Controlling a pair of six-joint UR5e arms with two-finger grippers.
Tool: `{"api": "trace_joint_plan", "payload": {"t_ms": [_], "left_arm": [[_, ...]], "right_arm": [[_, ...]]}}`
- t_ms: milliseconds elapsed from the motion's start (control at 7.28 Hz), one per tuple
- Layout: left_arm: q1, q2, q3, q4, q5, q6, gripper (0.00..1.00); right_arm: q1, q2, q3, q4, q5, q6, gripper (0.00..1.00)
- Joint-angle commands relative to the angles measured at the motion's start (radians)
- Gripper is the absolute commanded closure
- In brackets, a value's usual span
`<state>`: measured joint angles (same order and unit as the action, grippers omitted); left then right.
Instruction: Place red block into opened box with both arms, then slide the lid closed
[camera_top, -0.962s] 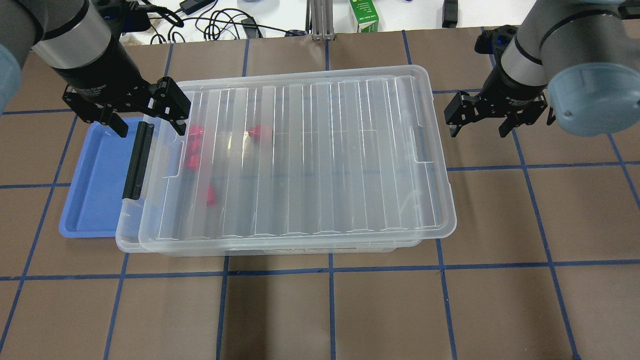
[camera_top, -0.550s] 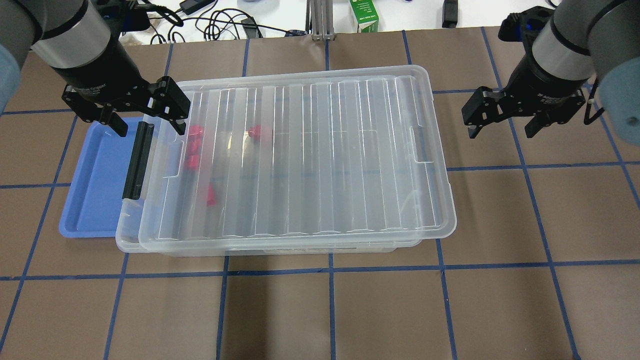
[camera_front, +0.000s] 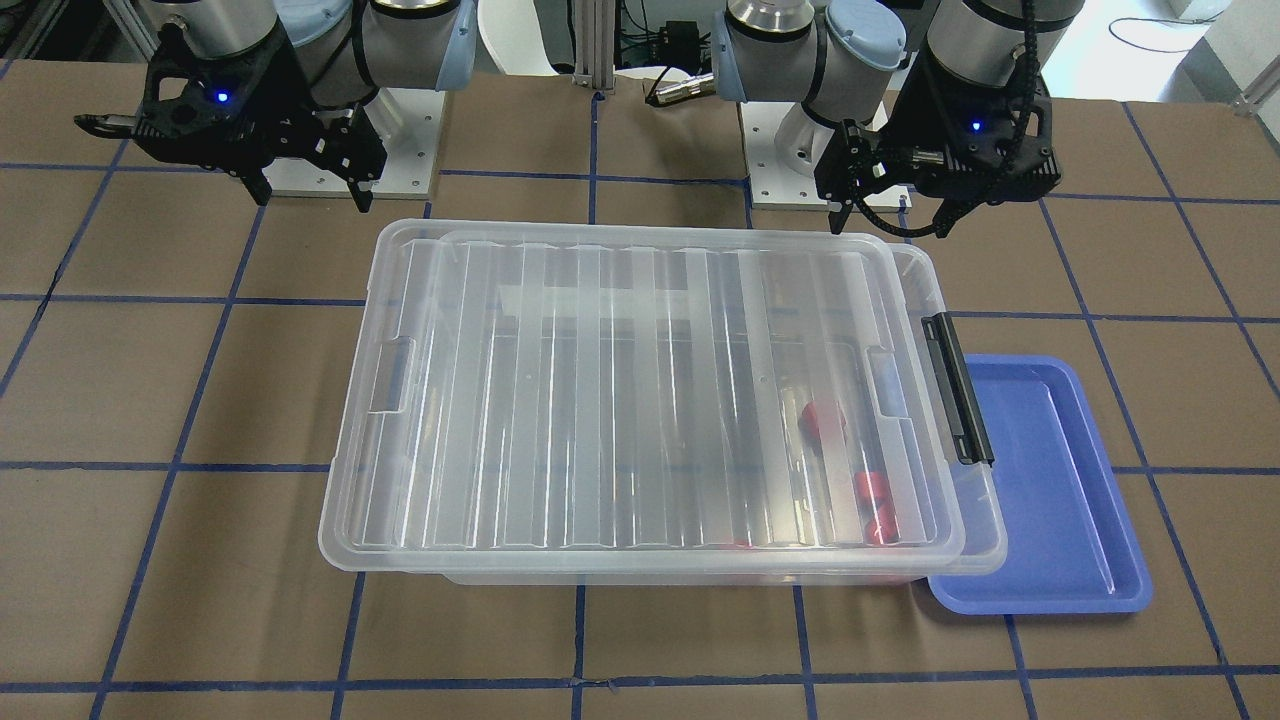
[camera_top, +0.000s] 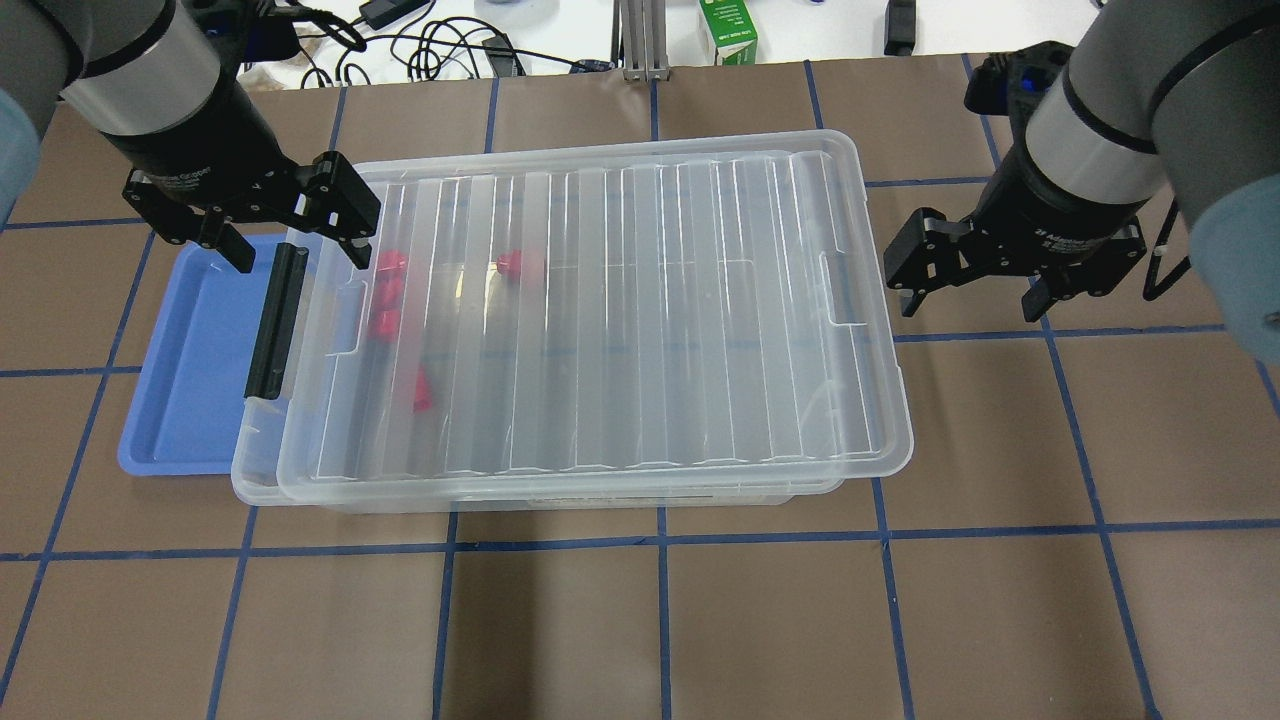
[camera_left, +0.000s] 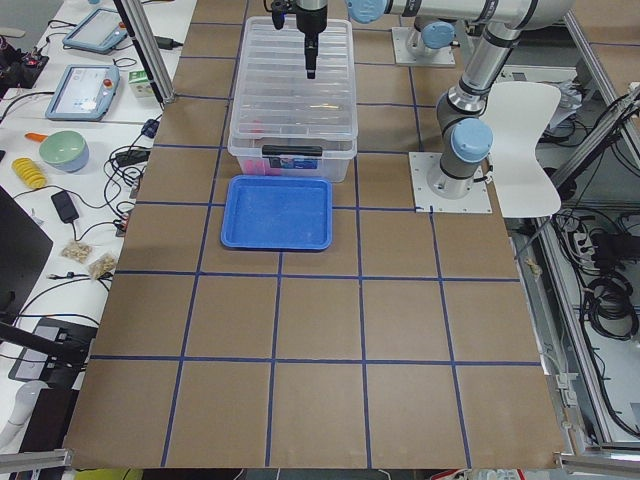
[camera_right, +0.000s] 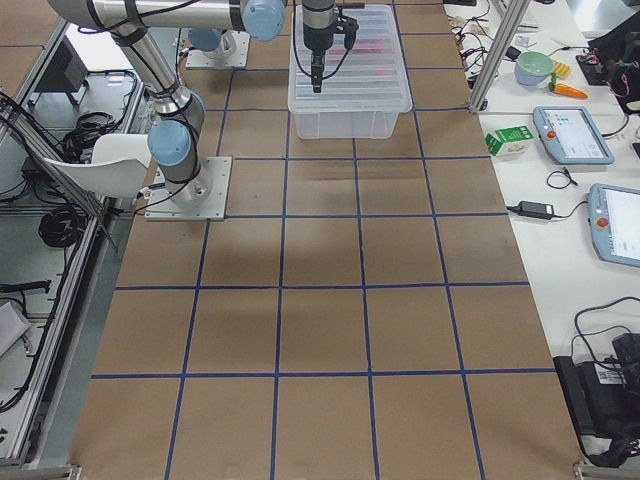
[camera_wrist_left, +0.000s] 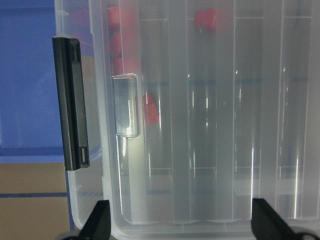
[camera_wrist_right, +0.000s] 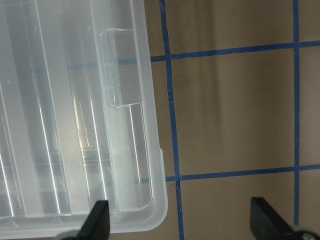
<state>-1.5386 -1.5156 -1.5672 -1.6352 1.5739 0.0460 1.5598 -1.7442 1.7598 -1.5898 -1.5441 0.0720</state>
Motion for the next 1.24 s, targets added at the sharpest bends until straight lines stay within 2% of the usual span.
{"api": "trace_joint_plan", "payload": {"t_ms": [0,1099], "left_arm": [[0.0,0.0,0.0,0.0,0.0,0.0,0.0],[0.0,-0.008,0.012,0.003,0.0,-0.002,0.0]], "right_arm": [[0.016,-0.008,0.029,-0.004,-0.004,0.011,0.0],[0.016,-0.024,0.027,0.005,-0.007,0.008,0.0]]}}
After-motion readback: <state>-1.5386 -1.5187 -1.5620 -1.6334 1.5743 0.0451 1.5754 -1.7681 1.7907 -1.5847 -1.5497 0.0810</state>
